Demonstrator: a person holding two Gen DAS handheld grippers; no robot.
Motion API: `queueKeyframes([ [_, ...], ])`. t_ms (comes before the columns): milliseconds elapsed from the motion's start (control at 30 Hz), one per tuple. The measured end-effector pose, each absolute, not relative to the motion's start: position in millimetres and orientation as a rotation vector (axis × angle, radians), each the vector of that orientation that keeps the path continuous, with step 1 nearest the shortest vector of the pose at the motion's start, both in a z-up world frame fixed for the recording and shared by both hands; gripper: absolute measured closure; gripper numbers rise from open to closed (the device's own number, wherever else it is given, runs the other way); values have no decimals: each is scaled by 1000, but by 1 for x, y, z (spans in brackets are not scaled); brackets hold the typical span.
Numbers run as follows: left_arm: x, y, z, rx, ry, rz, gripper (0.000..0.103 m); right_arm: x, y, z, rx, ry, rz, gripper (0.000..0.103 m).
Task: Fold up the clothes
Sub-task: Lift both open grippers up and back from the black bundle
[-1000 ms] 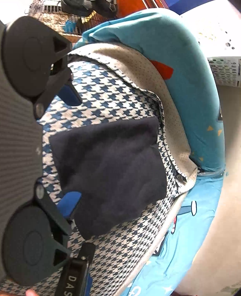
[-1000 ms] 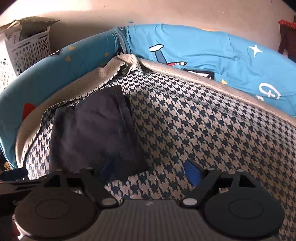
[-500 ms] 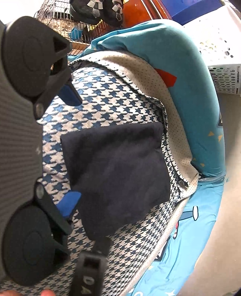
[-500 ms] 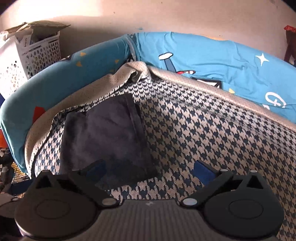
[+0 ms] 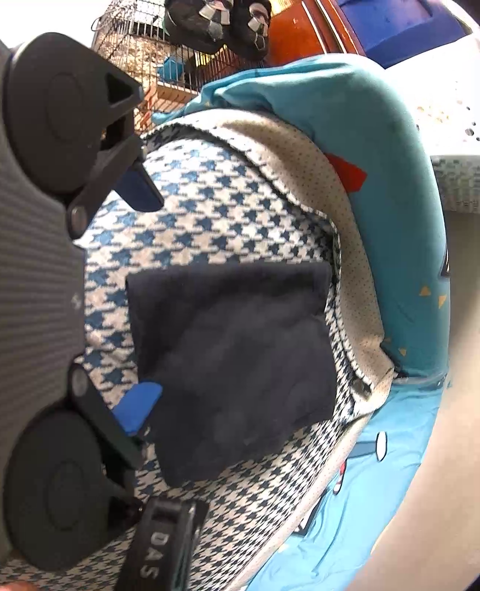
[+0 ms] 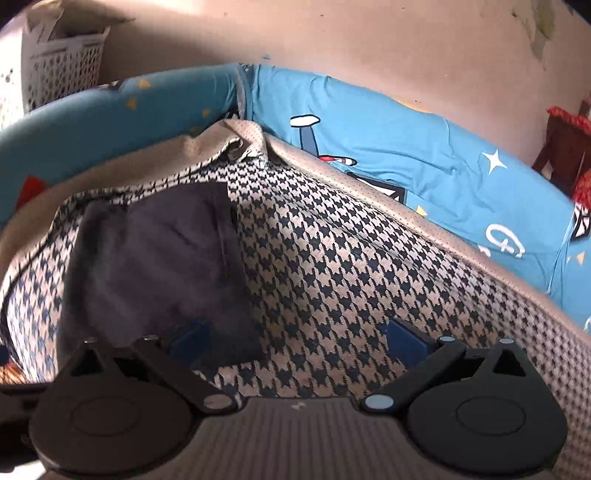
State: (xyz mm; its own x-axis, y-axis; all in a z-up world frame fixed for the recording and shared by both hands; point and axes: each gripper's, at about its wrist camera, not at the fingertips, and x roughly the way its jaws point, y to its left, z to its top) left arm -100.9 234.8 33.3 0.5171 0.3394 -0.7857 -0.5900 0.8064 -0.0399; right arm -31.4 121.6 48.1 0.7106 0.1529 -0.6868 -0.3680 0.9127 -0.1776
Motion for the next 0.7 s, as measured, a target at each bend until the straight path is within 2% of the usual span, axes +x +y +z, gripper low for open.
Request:
queueKeyframes([
  [133,-107,244,37,-357,834,593,0,-35,120,58,-275,735,331,0],
  [500,-103,244,28,-349,877,581,0,-19,121,42,-212,879,417,0],
  [700,-100,244,24,-362,887,565,0,-14,121,39,-224,887,406,0],
])
